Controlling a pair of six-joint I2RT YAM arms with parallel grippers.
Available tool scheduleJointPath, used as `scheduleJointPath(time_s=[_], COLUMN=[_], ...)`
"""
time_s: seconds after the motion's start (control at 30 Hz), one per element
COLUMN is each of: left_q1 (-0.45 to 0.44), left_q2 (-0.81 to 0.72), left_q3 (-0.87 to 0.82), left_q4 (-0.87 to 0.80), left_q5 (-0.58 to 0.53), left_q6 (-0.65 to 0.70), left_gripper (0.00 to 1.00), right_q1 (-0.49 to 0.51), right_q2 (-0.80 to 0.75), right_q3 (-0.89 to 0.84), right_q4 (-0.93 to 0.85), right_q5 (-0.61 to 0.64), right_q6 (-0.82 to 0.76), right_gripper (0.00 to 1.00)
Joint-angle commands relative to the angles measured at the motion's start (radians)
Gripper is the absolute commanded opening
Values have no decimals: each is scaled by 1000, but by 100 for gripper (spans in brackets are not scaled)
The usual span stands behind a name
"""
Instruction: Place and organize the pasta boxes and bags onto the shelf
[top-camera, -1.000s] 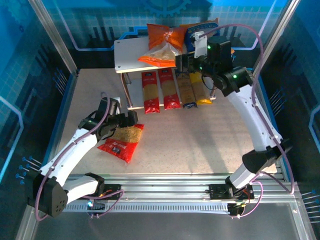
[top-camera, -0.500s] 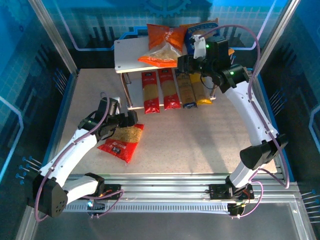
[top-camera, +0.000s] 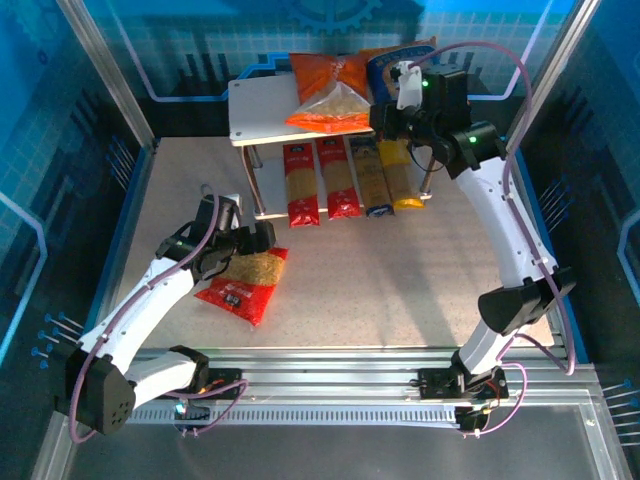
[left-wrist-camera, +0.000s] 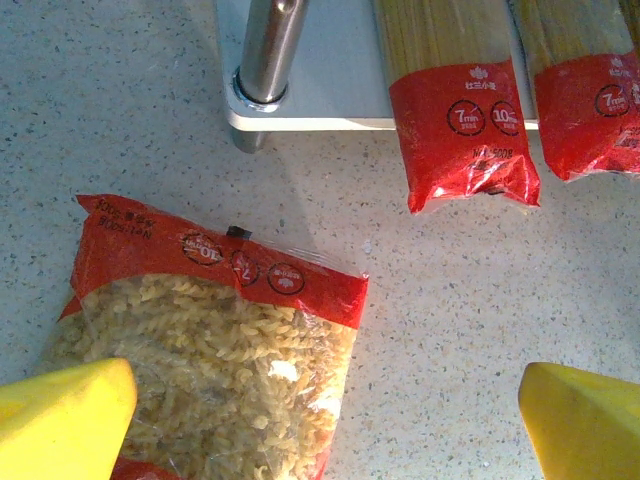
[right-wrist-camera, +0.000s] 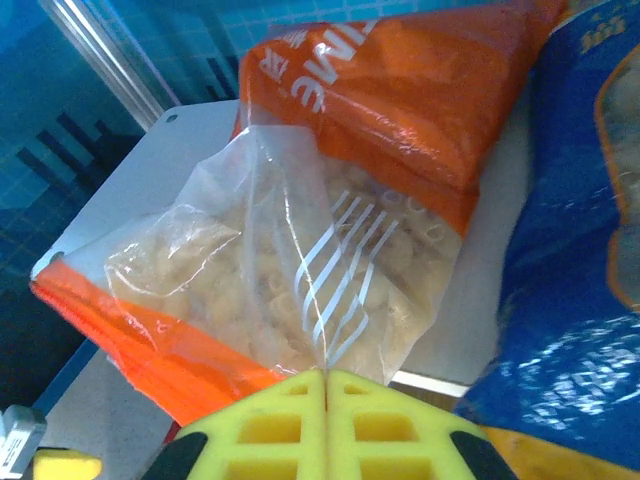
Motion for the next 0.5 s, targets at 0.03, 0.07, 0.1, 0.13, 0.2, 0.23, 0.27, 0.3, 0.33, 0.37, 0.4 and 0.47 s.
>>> scheduleJointPath(time_s=[0.03, 0.07, 0.1, 0.13, 0.2, 0.23, 0.27, 0.3, 0.33, 0.37, 0.4, 0.47], left_q1=[8, 9, 9, 9, 9, 8, 8, 9, 10, 9, 8, 8], left_q2=[-20, -20, -19, -19, -18, -16, -15, -16, -15, -15, -15, -16], left_q3=[15, 15, 14, 14, 15, 15, 17, 18, 20, 21, 21, 22], left_q4=[-20, -21, -21, -21, -24, -24, -24, -24, -24, -24, -23, -23], left_q5=[4, 2, 3, 1, 1, 1, 0, -1, 1, 2, 3, 3], left_q6=[13, 14, 15, 15, 16, 17, 17, 16, 16, 16, 13, 13], left_gripper=[99, 99, 99, 99, 99, 99, 99, 99, 99, 99, 99, 99], right_q1=[-26, -25, -27, -29, -35, -37, -36, -35, -34, -32, -31, -23], right_q2=[8, 4, 1, -5, -23, -36, -54, -72, -88, -106, -120, -147], right_q3=[35, 25, 16, 7, -22, -34, -51, -64, -70, -79, -85, -98], right_q4=[-11, -9, -8, -3, 22, 43, 77, 110, 139, 172, 199, 266], right_q5=[16, 18, 25, 29, 15, -1, -14, -16, -17, -5, 1, 20], right_q6=[-16, -16, -17, -18, -15, -19, -22, -20, -25, -24, -26, -31], right_gripper=[4, 5, 4, 4, 17, 30, 38, 42, 45, 46, 46, 46])
